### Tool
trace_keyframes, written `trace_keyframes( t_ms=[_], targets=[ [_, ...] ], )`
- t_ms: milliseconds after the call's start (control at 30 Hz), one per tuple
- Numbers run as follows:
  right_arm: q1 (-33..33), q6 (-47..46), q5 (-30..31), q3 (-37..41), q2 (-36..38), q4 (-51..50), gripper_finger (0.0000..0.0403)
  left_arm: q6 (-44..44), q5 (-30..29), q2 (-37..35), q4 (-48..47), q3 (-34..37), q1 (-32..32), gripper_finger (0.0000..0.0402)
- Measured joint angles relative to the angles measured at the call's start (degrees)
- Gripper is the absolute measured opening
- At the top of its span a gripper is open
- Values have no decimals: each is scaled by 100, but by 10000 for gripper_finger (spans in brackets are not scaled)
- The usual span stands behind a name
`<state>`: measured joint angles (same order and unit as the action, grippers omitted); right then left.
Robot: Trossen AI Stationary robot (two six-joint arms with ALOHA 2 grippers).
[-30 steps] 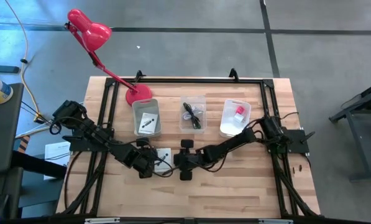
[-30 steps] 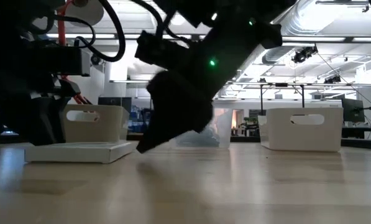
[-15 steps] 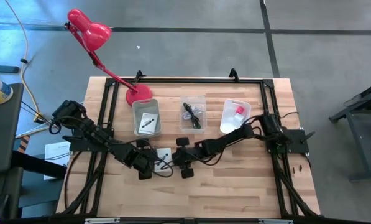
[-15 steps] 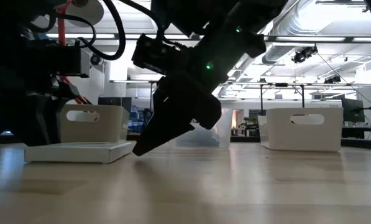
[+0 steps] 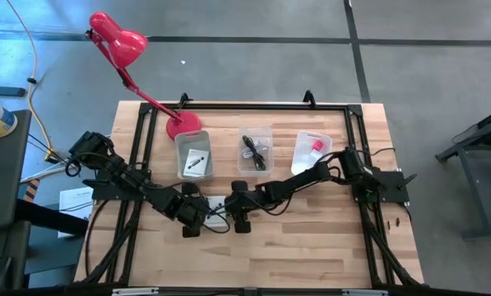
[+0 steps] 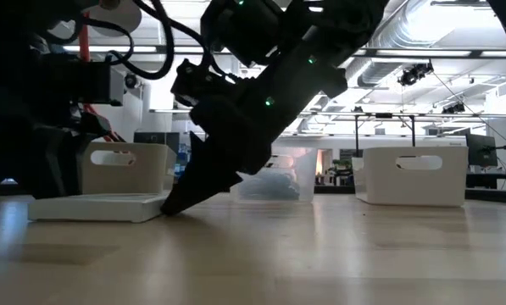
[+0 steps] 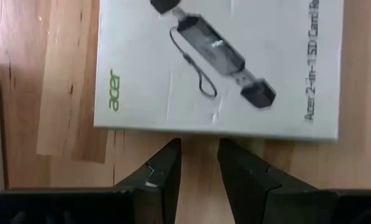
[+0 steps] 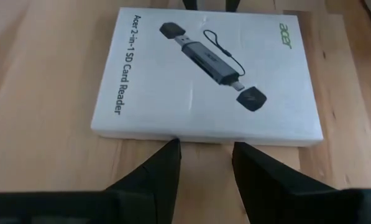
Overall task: Pick and place items into bin
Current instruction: Put the white card reader box into the gray bin
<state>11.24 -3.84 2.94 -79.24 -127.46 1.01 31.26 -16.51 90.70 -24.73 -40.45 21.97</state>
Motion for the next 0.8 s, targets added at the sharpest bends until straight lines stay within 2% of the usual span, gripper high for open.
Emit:
trace_keyframes(
  t_ms=[200, 300, 400, 500, 700, 800],
  targets=[
    [3, -24, -16, 4, -24, 207, 142, 261, 608, -122, -228, -7, -121, 101],
    [3, 7, -27, 9, -37, 327, 142, 705, 1087, -383, -983, 15, -110, 101],
    [5, 26, -24, 13, -41, 363, 142, 1464, 1217, -721, -1617, 17, -89, 101],
    [5, 40, 4, 15, -43, 365, 142, 2118, 1044, -1088, -1934, 17, -107, 101],
    [7, 131, 47, 17, -46, 394, 142, 3137, 293, -1701, -1657, 17, -102, 101],
    [7, 154, 99, 20, -48, 399, 142, 3585, 84, -1752, -1646, 13, -96, 101]
  ],
)
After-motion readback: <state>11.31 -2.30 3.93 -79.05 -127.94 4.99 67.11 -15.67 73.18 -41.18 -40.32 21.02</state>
